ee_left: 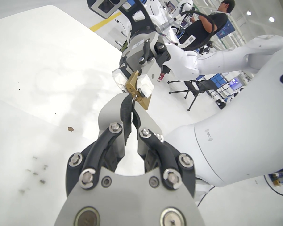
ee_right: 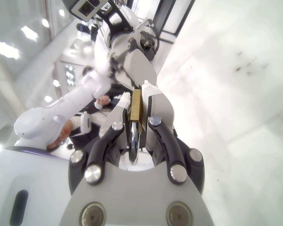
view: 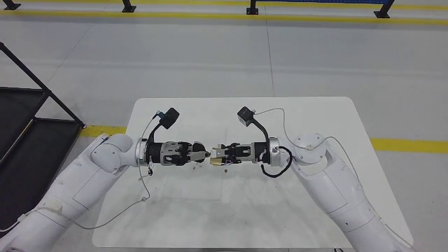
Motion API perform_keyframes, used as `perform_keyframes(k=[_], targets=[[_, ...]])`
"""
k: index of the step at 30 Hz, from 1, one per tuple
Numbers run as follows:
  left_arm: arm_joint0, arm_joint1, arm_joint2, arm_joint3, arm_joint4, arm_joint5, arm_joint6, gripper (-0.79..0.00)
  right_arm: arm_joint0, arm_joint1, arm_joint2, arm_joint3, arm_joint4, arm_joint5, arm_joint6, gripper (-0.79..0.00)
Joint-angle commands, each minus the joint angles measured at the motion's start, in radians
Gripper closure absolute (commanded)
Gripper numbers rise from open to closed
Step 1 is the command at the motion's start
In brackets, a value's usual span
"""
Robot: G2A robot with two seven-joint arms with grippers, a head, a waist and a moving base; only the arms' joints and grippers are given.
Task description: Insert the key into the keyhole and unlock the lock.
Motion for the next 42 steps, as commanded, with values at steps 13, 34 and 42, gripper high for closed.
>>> perform_keyframes(k=[13,34,42], targets=[[0.044,-0.003,-0.047,-0.040,0.144,-0.039,0.098,0.000,0.000,0.000,0.000,0.000,0.000,0.000,0.000,0.000],[0.124,-0.012,-0.122,-0.120,0.410,-0.047,0.275,0.000,0.000,0.000,0.000,0.000,0.000,0.000,0.000,0.000],[0.159,-0.017,-0.154,-0.152,0.512,-0.045,0.356,0.000,0.000,0.000,0.000,0.000,0.000,0.000,0.000,0.000]])
